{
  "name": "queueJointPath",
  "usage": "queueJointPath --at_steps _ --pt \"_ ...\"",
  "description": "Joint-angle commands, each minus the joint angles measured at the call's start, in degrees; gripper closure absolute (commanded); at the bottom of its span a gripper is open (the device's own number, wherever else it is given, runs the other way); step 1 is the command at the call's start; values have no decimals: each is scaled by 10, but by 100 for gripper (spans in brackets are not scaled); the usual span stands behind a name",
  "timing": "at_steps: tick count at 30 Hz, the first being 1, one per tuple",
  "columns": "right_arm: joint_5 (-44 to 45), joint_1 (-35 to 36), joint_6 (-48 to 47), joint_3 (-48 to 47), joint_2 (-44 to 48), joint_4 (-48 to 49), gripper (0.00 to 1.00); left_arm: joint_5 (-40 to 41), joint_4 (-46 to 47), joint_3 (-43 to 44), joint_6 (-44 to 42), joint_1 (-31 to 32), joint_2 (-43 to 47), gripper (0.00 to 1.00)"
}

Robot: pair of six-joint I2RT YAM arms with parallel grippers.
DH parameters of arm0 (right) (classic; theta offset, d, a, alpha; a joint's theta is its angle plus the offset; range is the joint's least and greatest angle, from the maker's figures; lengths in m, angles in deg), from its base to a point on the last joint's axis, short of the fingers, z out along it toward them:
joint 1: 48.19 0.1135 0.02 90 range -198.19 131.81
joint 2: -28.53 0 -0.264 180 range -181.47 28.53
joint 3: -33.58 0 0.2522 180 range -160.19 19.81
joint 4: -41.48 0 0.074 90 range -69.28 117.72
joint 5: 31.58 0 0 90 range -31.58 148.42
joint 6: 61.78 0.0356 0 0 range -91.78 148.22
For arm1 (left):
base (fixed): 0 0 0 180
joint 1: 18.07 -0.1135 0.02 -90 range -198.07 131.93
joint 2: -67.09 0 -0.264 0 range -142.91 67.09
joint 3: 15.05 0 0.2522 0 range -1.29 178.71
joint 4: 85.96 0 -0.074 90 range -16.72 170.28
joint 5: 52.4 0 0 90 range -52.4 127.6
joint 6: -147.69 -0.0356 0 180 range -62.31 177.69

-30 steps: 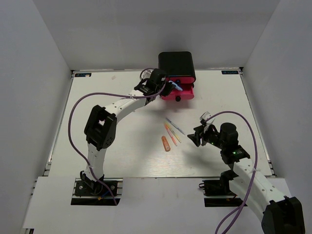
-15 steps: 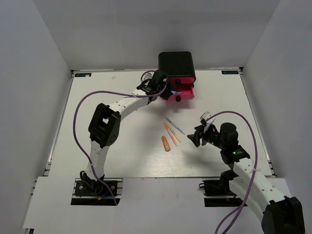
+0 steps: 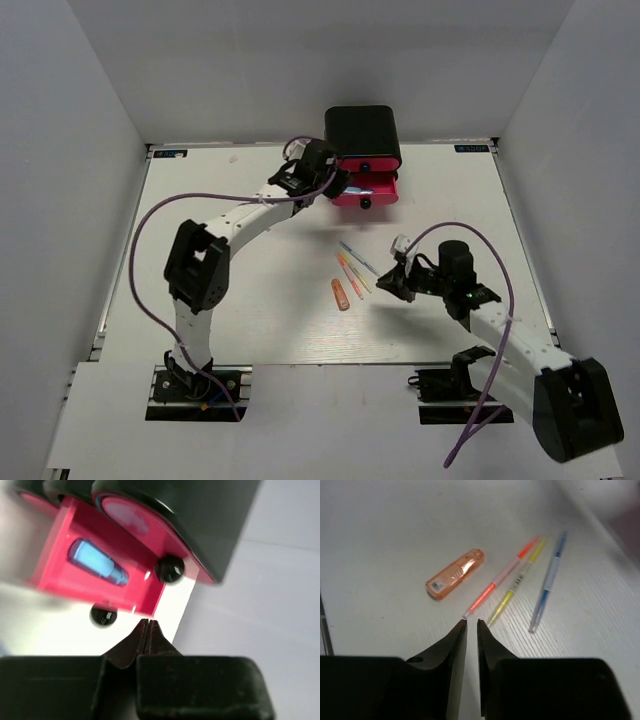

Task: Sort the stationery into containers
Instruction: Place the stationery in the drawer, then pick up the stationery from the center of the board.

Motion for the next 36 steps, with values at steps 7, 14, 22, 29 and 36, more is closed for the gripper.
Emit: queueJointPath --at_steps 7,14,22,29,36 --pt "-12 76 -36 -184 -206 -108 60 110 -69 -221 -169 10 310 47" --pt "101 160 89 -249 -282 -136 40 164 -128 -426 -169 10 516 25" --pt "253 231 179 -294 -363 -150 40 186 -203 -511 -133 10 618 23" --pt "334 256 195 -307 -399 -143 35 186 -209 -533 -121 10 632 22" --pt "347 291 210 -307 -414 -144 35 186 -214 -533 -121 10 626 22"
